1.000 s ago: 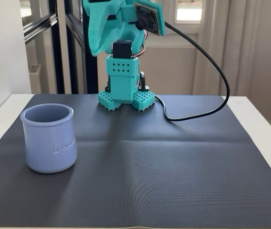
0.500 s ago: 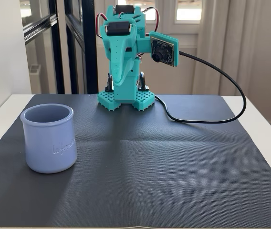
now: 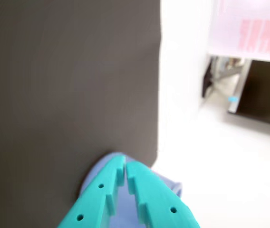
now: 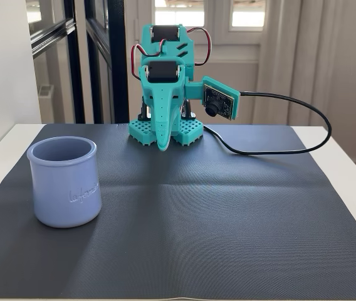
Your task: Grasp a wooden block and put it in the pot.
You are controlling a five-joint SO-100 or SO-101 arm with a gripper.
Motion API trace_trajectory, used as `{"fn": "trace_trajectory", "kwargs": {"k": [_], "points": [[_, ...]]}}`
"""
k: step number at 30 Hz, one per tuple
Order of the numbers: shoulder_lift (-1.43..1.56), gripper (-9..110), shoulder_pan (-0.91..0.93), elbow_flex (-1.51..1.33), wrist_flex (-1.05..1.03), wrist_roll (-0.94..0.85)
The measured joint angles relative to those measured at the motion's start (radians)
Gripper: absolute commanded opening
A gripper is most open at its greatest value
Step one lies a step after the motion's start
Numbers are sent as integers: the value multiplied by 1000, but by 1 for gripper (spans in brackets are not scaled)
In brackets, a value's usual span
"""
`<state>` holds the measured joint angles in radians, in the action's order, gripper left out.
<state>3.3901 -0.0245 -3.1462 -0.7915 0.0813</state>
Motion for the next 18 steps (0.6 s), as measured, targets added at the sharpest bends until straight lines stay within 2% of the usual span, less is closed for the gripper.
{"fn": "trace_trajectory", "kwargs": {"k": [5,18], "points": [[0,0,0,0,-87,0],[0,0,0,0,-94,0]]}}
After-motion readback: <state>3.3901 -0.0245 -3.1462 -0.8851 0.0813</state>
